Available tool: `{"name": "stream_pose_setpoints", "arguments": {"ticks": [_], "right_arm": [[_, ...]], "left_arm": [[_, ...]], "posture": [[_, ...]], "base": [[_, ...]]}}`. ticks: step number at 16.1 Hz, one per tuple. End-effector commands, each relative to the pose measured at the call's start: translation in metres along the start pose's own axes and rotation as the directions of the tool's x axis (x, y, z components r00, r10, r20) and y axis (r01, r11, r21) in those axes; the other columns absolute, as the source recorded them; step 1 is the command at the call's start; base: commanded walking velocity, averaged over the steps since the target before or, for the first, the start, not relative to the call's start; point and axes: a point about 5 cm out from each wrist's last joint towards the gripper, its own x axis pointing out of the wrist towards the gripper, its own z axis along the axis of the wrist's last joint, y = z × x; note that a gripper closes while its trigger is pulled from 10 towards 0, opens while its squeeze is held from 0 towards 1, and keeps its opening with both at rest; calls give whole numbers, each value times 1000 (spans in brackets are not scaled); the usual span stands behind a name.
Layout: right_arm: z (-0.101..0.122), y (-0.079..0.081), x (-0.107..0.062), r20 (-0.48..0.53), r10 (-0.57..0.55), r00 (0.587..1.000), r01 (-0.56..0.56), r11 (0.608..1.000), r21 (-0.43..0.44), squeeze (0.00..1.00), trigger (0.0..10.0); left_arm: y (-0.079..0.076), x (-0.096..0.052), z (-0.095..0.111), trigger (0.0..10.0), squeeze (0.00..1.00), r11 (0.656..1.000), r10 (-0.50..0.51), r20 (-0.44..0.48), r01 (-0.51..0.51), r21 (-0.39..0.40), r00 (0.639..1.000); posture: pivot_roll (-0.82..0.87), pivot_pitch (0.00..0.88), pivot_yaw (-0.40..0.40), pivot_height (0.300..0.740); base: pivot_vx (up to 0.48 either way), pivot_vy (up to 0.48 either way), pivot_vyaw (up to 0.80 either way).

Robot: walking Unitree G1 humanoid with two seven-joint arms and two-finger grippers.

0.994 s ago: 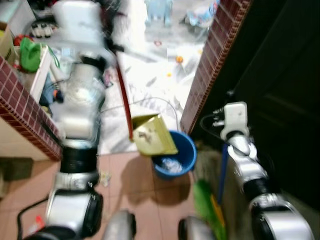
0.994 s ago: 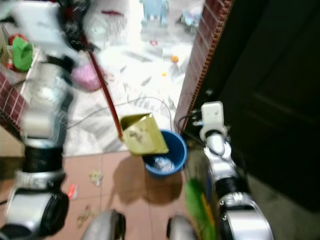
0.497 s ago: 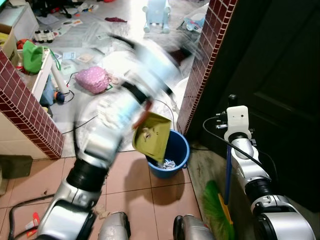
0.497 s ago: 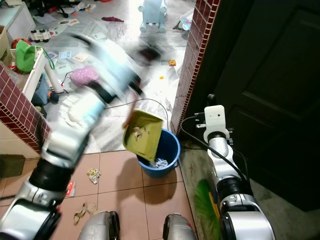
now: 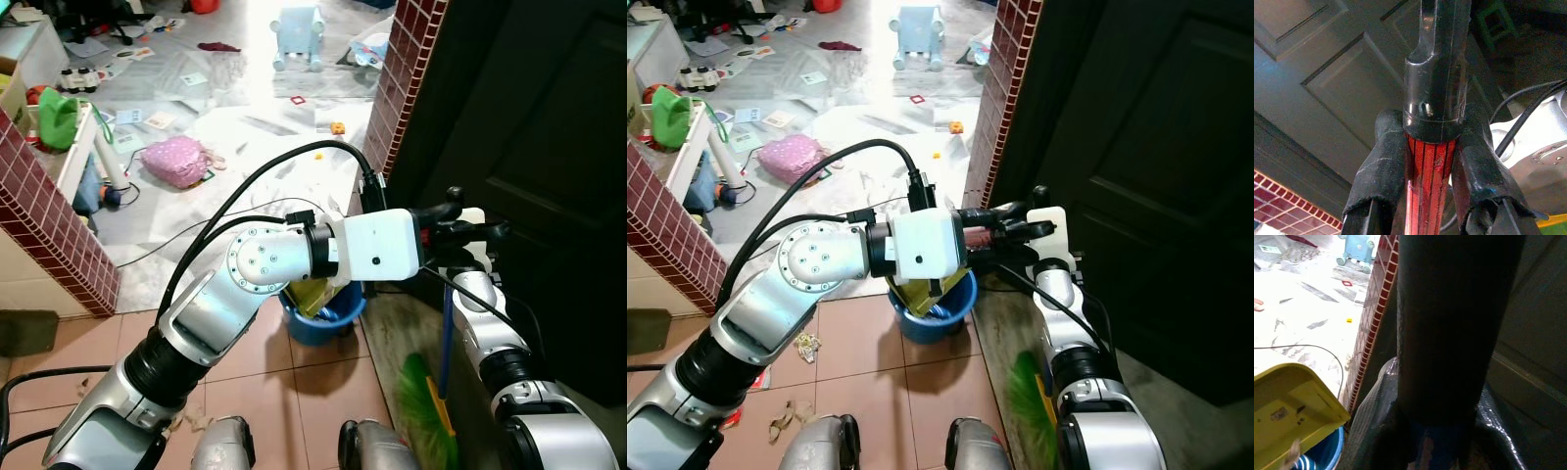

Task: Sweep floor

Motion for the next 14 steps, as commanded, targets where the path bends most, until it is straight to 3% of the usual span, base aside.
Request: {"name": "stream_pose_setpoints", "arguments": {"ticks": [1,3,5,6,8,9,12,13,14], "right_arm": [[2,-4,2,2,-2,1000,2,1000,-27,0,10000],[2,-4,2,2,-1,1000,1,1000,-29,0,10000],[2,-4,3,3,-2,1000,2,1000,-30,0,10000],[2,-4,2,6,-2,1000,2,1000,-30,0,10000],[2,-4,3,6,1,1000,-1,1000,-30,0,10000],[2,-3,3,6,6,1000,-6,999,-32,0,10000],[3,-2,4,6,13,1000,-13,999,-35,0,10000],[3,-2,4,6,13,1000,-13,999,-35,0,10000],[3,-2,4,7,13,1000,-13,999,-34,0,10000]], "left_arm": [[4,0,-1,10000,0,1000,-7,-20,7,10,1000],[12,-3,-1,10000,0,999,49,-21,-49,2,999],[32,-9,-2,10000,0,980,197,-24,-196,30,980],[56,-18,4,10000,0,931,365,13,-365,12,931],[79,-33,12,10000,0,843,538,57,-538,-10,841],[92,-45,16,10000,0,772,635,79,-636,-19,769],[119,-75,26,10000,0,593,801,124,-804,-30,586],[121,-79,27,10000,0,572,816,128,-820,-32,564],[131,-95,30,10000,0,482,869,139,-876,-22,474]], "posture": [[-4,93,-57,740],[-3,92,-57,740],[-6,90,-56,740],[-4,87,-60,740],[0,86,-66,740],[0,86,-66,740],[7,86,-74,740],[7,86,-74,740],[7,86,-74,740]], "base": [[0,0,0],[0,0,0],[0,0,0],[0,0,0],[0,0,0],[0,0,0],[0,0,0],[0,0,0],[0,0,0]]}}
